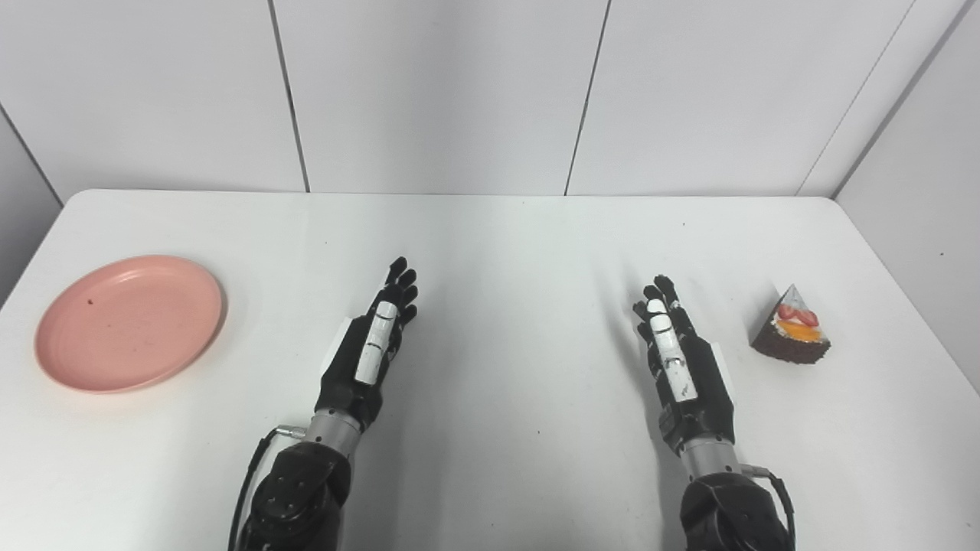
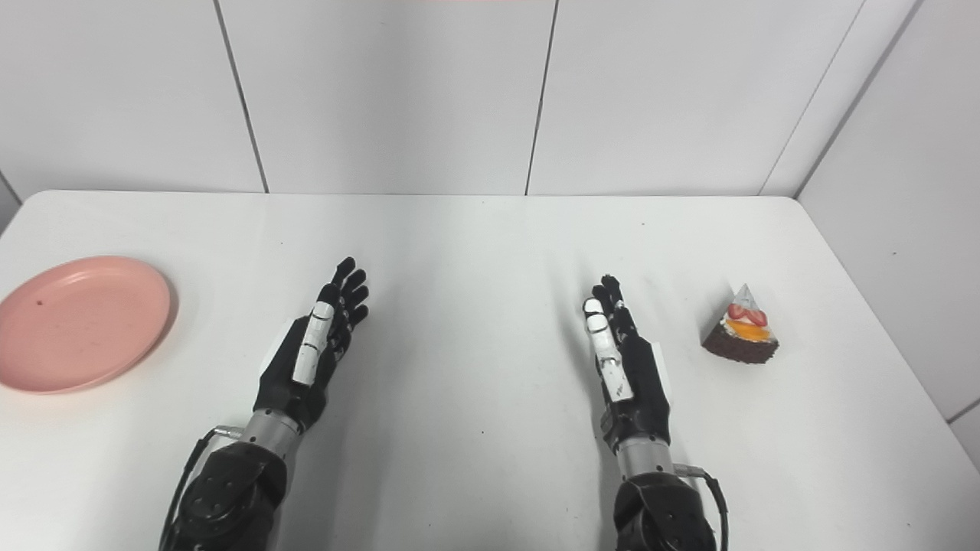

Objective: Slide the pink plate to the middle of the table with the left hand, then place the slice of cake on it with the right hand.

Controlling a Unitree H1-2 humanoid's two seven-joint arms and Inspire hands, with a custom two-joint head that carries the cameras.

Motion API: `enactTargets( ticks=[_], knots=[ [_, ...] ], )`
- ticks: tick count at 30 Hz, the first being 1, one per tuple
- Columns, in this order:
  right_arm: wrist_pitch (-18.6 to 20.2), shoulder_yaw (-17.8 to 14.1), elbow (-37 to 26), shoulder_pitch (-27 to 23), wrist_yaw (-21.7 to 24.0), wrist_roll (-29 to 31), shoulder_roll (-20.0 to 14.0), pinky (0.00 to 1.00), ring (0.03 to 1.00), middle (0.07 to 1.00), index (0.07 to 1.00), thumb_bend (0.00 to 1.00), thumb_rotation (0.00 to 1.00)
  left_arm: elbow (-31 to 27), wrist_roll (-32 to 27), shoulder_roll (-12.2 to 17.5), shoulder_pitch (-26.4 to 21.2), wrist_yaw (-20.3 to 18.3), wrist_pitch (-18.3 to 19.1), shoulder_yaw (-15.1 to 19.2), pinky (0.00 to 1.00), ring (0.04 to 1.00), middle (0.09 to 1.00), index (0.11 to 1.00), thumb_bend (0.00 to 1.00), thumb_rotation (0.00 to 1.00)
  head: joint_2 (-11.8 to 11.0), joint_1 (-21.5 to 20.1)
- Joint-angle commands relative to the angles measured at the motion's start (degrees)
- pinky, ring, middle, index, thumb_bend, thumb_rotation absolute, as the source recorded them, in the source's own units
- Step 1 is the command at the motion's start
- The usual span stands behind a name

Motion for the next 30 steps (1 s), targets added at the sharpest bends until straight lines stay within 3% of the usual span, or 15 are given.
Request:
enactTargets(
  ticks=[1, 6, 15, 21, 27, 30],
  knots=[
    [0.14, 0.09, -2.44, -1.37, 0.24, 0.27, -0.17, 0.98, 0.938, 0.954, 0.954, 0.59, 0.74, -0.29, 0.63, 0.23, -0.44, -0.19, -0.19, -0.31, 1.0, 1.0, 1.0, 1.0, 0.67, 1.0, -0.03, 0.09],
    [-1.18, 1.2, -2.32, -1.18, 1.66, -0.53, -1.27, 0.99, 0.955, 0.968, 0.97, 0.55, 0.78, -0.3, 0.74, 0.15, -0.35, 0.11, -1.03, -0.13, 1.0, 1.0, 1.0, 1.0, 0.67, 1.0, 0.07, -0.08],
    [-3.16, 3.62, -2.25, -0.68, 1.17, -4.0, -0.77, 0.99, 0.975, 0.98, 0.978, 0.56, 0.82, -2.55, -0.54, -0.29, 0.83, 1.09, 1.27, 1.37, 1.0, 1.0, 1.0, 1.0, 0.69, 0.99, 0.11, 0.43],
    [-5.7, 5.47, -1.72, -0.22, 1.49, -6.41, -0.61, 1.0, 0.995, 0.998, 0.991, 0.51, 0.81, -1.94, -0.14, -2.25, 1.7, 4.77, -2.94, 3.82, 1.0, 1.0, 1.0, 1.0, 0.68, 0.95, -0.71, 2.22],
    [-5.86, 4.68, -1.22, 0.31, 1.75, -5.62, -1.56, 1.0, 0.992, 1.0, 0.998, 0.54, 0.81, -1.43, 0.14, -3.32, 1.57, 6.5, -3.63, 4.4, 1.0, 1.0, 1.0, 1.0, 0.66, 0.96, -3.42, 7.43],
    [-7.06, 3.93, -0.32, 0.7, 2.33, -4.87, -2.59, 1.0, 0.995, 1.0, 1.0, 0.52, 0.84, -0.05, 0.58, -3.79, 0.92, 6.9, -4.47, 3.93, 1.0, 1.0, 1.0, 1.0, 0.66, 0.95, -6.17, 13.55]
  ],
)
